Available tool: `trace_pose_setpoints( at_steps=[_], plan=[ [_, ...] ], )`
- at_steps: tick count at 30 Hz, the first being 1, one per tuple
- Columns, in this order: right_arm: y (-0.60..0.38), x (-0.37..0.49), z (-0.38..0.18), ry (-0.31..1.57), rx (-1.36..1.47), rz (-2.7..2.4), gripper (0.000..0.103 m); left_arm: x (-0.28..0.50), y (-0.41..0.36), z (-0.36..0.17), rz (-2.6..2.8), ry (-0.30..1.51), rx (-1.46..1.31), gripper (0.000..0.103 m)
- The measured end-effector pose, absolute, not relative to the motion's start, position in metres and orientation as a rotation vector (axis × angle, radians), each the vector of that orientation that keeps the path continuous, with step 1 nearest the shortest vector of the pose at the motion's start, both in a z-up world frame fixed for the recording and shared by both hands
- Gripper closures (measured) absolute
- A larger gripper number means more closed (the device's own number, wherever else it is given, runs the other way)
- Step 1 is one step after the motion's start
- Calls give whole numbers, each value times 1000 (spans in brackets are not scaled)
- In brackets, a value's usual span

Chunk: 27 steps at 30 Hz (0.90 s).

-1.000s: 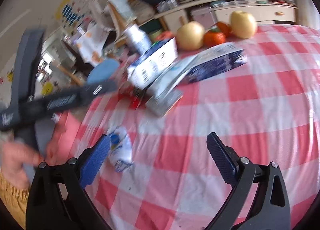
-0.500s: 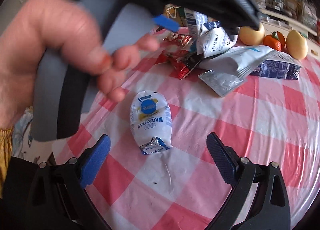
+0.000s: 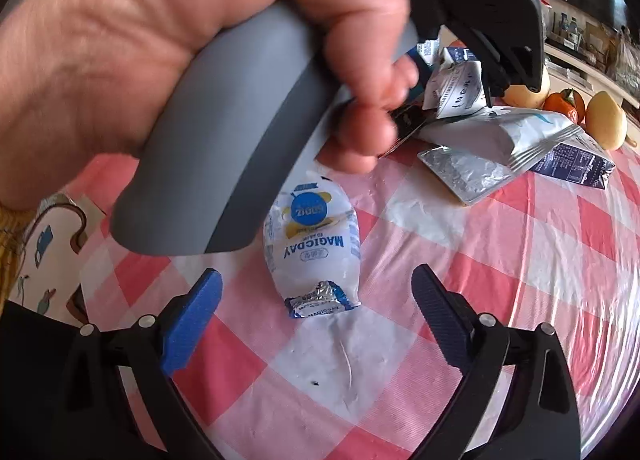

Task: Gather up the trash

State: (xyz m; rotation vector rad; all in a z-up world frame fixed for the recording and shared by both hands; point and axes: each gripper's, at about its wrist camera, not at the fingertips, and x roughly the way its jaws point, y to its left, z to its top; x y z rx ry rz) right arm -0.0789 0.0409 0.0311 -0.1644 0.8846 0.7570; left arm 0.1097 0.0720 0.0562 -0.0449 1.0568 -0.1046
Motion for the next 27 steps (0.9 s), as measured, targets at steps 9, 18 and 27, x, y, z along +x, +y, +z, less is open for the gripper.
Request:
trace_pose_setpoints(
  at_steps=[9, 18, 27],
  plan=[
    [58, -88, 22, 887, -233, 743, 42, 106, 82, 59, -107, 1046, -100, 72],
    [65, -98, 18, 868, -256, 730, 54, 89, 90, 70, -113, 1014, -106, 78],
    [47, -103, 25, 838, -257, 688, 54, 61, 104, 91, -142, 964, -140, 78]
  ],
)
